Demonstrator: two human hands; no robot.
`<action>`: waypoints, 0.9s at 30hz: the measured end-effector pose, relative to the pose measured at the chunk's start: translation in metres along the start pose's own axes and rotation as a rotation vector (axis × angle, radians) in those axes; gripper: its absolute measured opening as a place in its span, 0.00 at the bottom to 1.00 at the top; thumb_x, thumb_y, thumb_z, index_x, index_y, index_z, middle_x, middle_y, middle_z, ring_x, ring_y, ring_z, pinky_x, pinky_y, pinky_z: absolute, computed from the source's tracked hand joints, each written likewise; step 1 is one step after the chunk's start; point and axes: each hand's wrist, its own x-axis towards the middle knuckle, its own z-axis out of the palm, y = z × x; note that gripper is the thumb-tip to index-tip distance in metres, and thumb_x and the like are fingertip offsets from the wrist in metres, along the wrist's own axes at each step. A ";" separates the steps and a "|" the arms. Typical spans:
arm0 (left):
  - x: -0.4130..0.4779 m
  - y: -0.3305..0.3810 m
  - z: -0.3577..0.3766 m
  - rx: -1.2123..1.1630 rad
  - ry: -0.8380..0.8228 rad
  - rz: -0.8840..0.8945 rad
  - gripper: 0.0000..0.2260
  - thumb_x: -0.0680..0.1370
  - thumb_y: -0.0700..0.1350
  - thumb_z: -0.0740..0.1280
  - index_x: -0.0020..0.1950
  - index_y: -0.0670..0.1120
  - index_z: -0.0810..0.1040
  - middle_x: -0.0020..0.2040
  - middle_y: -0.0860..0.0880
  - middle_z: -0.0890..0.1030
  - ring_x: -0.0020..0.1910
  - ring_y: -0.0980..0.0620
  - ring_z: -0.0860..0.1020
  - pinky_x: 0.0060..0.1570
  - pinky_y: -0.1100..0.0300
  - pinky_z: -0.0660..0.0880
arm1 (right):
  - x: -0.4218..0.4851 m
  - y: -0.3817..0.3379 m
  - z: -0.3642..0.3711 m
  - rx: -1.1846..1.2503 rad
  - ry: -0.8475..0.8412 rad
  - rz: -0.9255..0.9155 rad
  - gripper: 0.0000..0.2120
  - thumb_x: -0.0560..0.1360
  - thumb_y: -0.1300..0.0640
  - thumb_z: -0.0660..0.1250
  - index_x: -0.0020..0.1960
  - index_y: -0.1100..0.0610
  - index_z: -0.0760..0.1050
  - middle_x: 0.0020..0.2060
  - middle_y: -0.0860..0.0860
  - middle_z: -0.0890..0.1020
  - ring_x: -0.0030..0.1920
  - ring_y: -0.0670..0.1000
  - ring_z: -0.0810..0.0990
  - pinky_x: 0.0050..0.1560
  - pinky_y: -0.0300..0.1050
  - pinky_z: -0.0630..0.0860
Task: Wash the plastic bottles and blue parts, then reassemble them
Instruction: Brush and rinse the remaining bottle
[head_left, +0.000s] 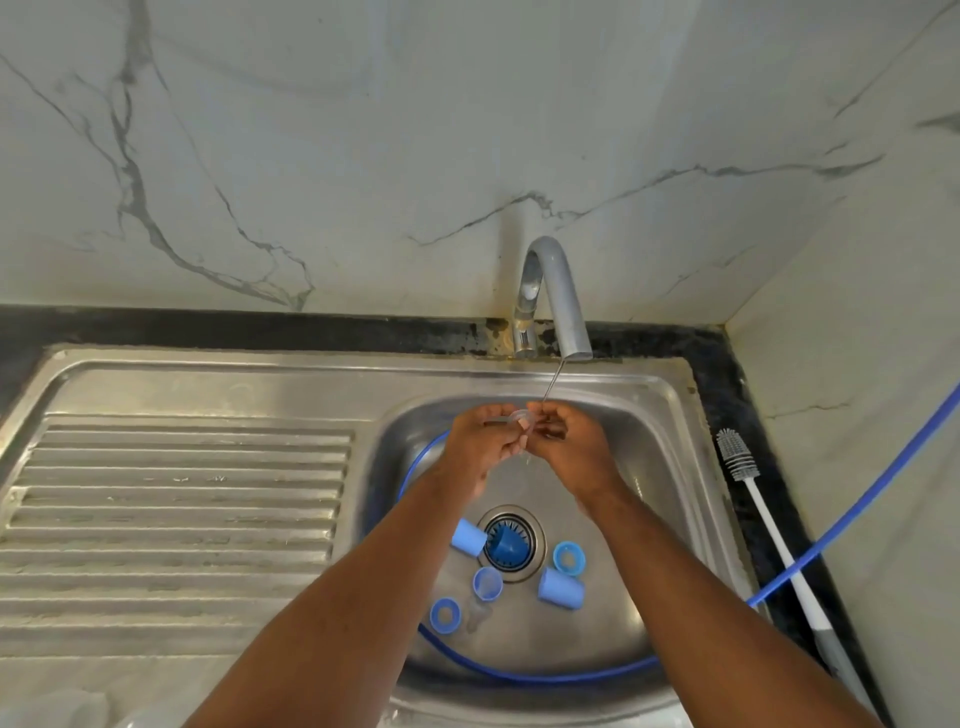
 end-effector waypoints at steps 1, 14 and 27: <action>0.000 0.002 -0.001 -0.025 0.009 -0.004 0.11 0.76 0.32 0.72 0.58 0.39 0.80 0.45 0.41 0.84 0.42 0.50 0.83 0.43 0.62 0.82 | 0.002 -0.002 -0.001 0.003 -0.002 0.002 0.10 0.74 0.61 0.76 0.53 0.51 0.81 0.46 0.49 0.86 0.50 0.47 0.85 0.54 0.43 0.82; -0.010 0.006 0.009 -0.085 -0.009 0.070 0.05 0.81 0.38 0.68 0.50 0.39 0.83 0.43 0.43 0.86 0.43 0.49 0.85 0.45 0.60 0.82 | 0.006 -0.016 -0.007 -0.115 0.067 0.062 0.06 0.81 0.56 0.67 0.49 0.58 0.80 0.41 0.56 0.85 0.42 0.55 0.83 0.41 0.45 0.80; -0.017 0.013 0.015 0.099 -0.007 -0.035 0.07 0.79 0.31 0.68 0.52 0.41 0.79 0.48 0.38 0.85 0.45 0.46 0.86 0.44 0.56 0.84 | -0.002 -0.006 -0.010 -0.122 0.114 0.014 0.05 0.75 0.59 0.74 0.47 0.53 0.79 0.41 0.51 0.85 0.45 0.51 0.85 0.51 0.56 0.84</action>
